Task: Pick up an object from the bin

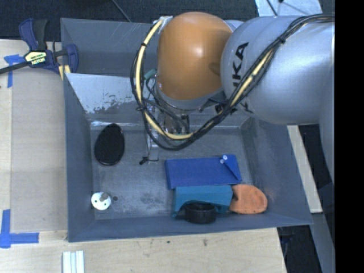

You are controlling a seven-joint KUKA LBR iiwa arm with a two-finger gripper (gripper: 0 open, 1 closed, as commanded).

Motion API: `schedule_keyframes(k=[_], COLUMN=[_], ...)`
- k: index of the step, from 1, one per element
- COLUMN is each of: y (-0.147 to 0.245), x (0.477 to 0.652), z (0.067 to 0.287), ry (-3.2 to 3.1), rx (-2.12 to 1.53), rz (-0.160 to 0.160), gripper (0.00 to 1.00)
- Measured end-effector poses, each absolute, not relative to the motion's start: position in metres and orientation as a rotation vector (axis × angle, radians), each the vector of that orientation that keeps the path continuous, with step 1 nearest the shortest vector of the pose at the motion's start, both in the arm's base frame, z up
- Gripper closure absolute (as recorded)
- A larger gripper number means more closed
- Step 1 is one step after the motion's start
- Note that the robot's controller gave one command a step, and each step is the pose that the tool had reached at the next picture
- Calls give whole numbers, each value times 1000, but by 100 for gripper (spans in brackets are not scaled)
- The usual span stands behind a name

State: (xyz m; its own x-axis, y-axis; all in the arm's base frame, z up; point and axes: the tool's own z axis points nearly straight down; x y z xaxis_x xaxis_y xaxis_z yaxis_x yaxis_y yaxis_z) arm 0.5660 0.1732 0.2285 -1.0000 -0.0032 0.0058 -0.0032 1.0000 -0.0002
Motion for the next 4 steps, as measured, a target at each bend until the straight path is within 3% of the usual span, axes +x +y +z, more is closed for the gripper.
schedule_keyframes(k=[1,2,3,4], y=[172,186,197,207], x=[568,597,615,613], z=[234,197,159,146], ry=[-3145,-3155,-3131,-3105], rx=[0,90,311,486], rz=[-2,-5,-2,0], gripper=[0,0,0,0])
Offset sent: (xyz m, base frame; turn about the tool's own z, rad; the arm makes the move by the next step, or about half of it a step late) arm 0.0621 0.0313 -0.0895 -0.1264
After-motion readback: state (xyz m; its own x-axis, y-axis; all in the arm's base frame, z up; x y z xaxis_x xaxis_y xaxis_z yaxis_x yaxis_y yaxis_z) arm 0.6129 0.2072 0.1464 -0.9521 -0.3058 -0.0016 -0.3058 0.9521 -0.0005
